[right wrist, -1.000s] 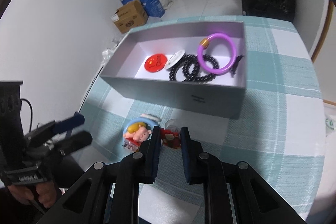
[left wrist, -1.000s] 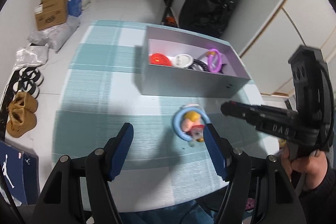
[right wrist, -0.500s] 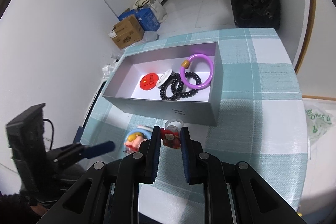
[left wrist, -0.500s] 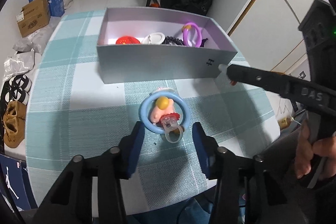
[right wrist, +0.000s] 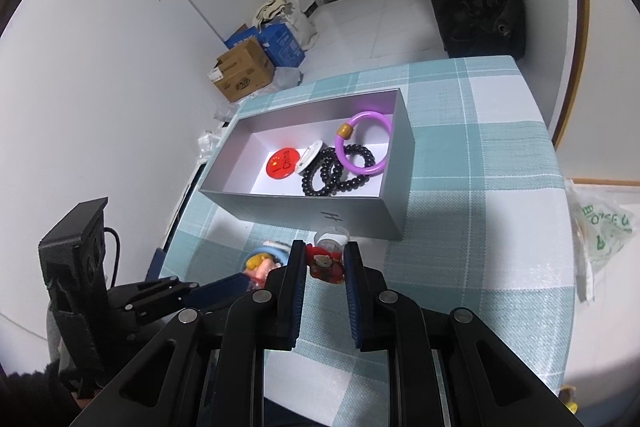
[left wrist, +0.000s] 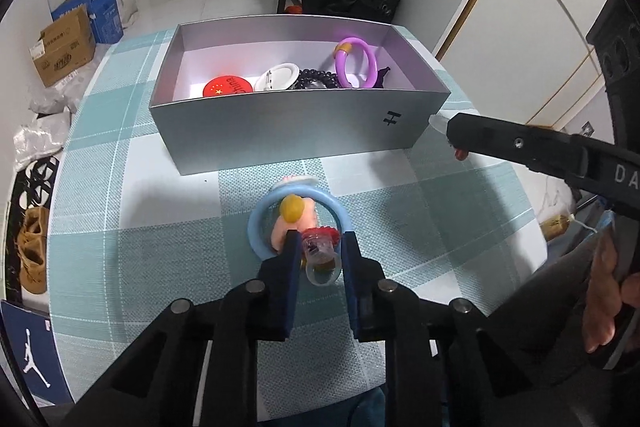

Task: Organize jewelry
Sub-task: 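Grasp the small red toy beside the doll with the right gripper, then carry the red toy into the gray box and open the right gripper, then withdraw the right gripper and lower the left gripper to the blue ring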

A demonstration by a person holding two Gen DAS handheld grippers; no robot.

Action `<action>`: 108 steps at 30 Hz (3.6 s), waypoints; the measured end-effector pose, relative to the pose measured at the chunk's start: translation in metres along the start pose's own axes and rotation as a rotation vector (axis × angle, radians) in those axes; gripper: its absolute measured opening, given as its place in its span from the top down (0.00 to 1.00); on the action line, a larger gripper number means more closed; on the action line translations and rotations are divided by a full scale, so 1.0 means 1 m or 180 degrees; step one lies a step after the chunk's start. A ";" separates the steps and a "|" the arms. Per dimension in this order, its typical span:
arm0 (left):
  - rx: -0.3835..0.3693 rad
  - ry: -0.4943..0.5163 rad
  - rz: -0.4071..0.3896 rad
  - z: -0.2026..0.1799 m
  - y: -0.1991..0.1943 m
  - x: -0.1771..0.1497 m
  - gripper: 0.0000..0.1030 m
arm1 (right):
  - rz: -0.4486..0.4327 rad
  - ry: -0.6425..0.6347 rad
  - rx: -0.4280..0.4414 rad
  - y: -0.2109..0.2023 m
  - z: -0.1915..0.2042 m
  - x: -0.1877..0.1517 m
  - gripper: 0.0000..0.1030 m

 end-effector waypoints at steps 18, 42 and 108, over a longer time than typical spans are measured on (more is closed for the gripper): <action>-0.0316 -0.0222 -0.0140 0.012 -0.016 0.005 0.88 | -0.0070 0.0068 0.0098 -0.004 0.003 0.005 0.83; -0.0217 -0.0599 -0.0820 0.054 -0.046 0.059 0.88 | -0.0238 0.0079 0.0478 -0.001 0.026 0.040 0.83; -0.0385 -0.0662 -0.0634 0.056 -0.021 0.070 0.41 | -0.0461 0.0106 0.0232 0.000 0.006 0.067 0.23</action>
Point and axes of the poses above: each gripper's, at about its wrist camera, not at the fingertips, and y roughly the way its jaws point, z to its left, x to its top, the point moved 2 cm from there along y, roughly the way its jaws point, and after that the axes turned 11 degrees about y, right-handed, at the moved point
